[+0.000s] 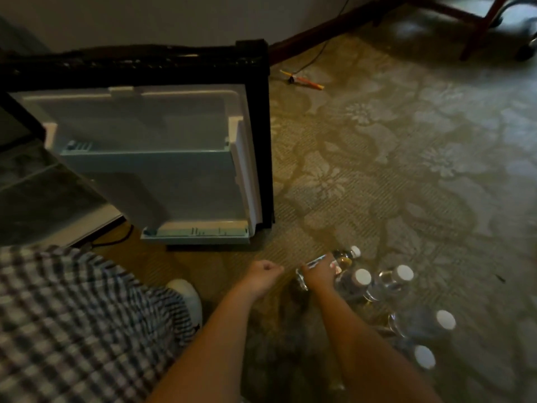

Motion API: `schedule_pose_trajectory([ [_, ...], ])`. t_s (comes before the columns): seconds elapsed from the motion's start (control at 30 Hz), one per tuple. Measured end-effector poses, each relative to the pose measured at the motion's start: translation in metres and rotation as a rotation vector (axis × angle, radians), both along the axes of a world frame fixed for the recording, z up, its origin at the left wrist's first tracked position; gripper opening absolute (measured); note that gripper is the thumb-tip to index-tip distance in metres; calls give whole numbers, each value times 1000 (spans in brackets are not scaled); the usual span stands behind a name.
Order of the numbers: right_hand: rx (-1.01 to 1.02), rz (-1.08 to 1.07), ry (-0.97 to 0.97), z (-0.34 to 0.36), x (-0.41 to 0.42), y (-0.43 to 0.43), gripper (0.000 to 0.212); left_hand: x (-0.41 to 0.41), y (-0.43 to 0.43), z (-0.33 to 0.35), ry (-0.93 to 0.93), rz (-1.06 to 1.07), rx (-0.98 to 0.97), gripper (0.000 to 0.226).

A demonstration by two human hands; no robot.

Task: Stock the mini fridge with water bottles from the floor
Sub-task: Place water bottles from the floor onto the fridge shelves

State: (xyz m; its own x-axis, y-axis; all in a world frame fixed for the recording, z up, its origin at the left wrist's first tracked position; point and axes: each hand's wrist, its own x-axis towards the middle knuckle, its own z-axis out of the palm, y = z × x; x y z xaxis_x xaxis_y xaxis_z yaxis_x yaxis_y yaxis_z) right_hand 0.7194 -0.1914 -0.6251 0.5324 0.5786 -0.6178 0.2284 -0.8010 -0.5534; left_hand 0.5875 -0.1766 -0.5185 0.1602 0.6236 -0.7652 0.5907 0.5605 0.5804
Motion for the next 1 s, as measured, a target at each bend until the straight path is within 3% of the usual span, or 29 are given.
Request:
schedule_pose_trajectory([
  [0.27,-71,-196,10,-33,-6,16,90,-18,9,-28,-4,214,-84,18],
  [0.53,-68,-381,218,-46,-9,32,105,-25,8,-49,-10,278,-146,15],
  [0.6,-38,-459,280,-43,-5,27,100,-24,11,-47,-32,288,-154,9],
  [0.7,-2,-503,410,-31,1,22,77,-19,16,-41,-73,315,-160,21],
  [0.77,116,-589,605,-18,5,19,75,-16,16,-33,-68,331,-172,18],
  [0.87,241,-504,742,3,9,7,67,-14,11,-20,-56,339,-203,9],
  [1.0,353,-403,971,42,7,-12,52,-8,8,-4,-73,339,-239,42],
])
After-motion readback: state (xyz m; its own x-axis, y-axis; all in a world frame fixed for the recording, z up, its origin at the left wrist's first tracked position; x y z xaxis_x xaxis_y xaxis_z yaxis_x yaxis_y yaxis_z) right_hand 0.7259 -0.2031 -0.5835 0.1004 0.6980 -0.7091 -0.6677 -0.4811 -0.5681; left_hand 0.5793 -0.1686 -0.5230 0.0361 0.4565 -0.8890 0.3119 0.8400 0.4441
